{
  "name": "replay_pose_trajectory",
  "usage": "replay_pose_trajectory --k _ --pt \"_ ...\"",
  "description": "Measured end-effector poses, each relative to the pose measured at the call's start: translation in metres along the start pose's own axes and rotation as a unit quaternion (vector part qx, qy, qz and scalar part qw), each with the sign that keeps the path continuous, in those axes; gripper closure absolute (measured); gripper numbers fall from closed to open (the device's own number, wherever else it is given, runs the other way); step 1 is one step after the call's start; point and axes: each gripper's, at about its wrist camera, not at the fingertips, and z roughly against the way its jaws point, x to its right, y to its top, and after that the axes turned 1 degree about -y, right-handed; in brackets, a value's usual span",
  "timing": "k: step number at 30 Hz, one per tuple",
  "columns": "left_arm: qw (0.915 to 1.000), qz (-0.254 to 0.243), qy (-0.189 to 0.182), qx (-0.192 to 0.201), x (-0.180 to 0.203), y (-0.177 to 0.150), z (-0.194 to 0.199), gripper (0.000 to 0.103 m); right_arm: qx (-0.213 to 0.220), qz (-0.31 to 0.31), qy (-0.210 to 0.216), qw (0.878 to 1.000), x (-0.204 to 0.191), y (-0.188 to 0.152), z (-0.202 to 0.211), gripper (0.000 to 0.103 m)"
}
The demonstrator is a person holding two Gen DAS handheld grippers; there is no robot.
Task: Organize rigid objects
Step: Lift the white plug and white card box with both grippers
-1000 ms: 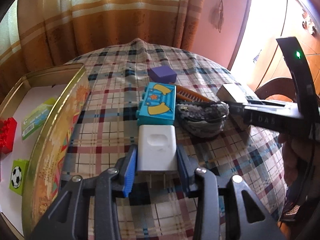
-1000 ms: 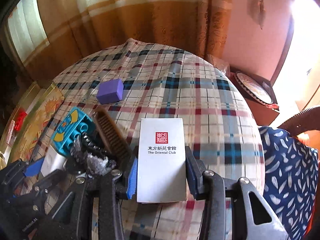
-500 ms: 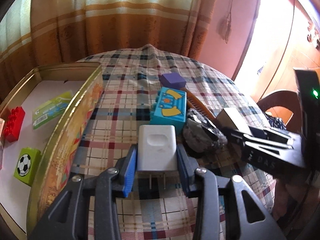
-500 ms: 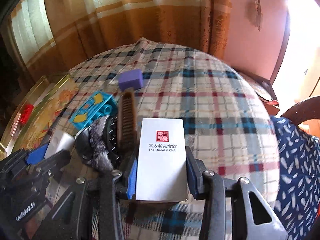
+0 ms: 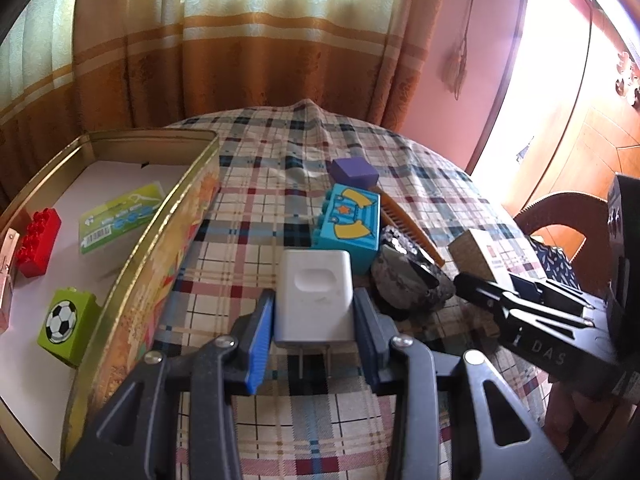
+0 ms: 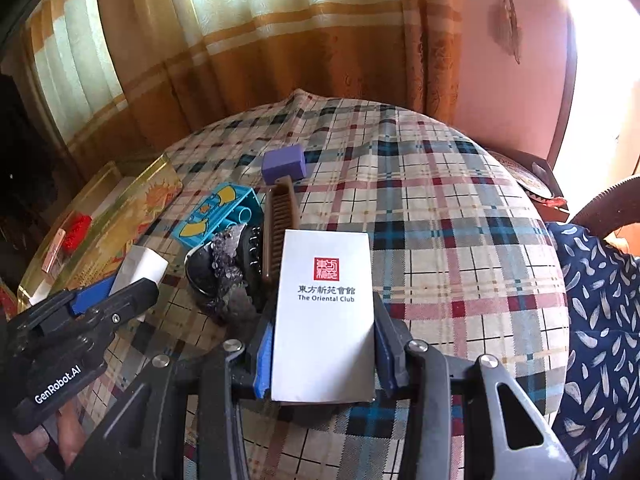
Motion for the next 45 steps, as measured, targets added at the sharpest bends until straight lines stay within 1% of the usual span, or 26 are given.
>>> replay_pose_trajectory --k 6,15,26,45 --pt "0.9999 -0.005 0.004 0.012 0.002 -0.001 0.004 0.066 0.010 -0.018 0.019 1.000 0.007 0.001 0.002 0.060" --pt "0.9995 -0.002 0.005 0.030 0.000 -0.001 0.010 0.066 0.032 -0.020 0.026 0.999 0.007 0.000 0.010 0.060" --pt "0.9983 -0.003 0.012 0.056 0.001 -0.003 0.020 0.066 0.064 -0.009 0.022 0.998 0.004 -0.002 0.021 0.060" --pt "0.9946 -0.021 0.031 0.096 0.009 -0.006 0.034 0.066 0.090 0.010 0.017 0.996 -0.003 -0.005 0.030 0.060"
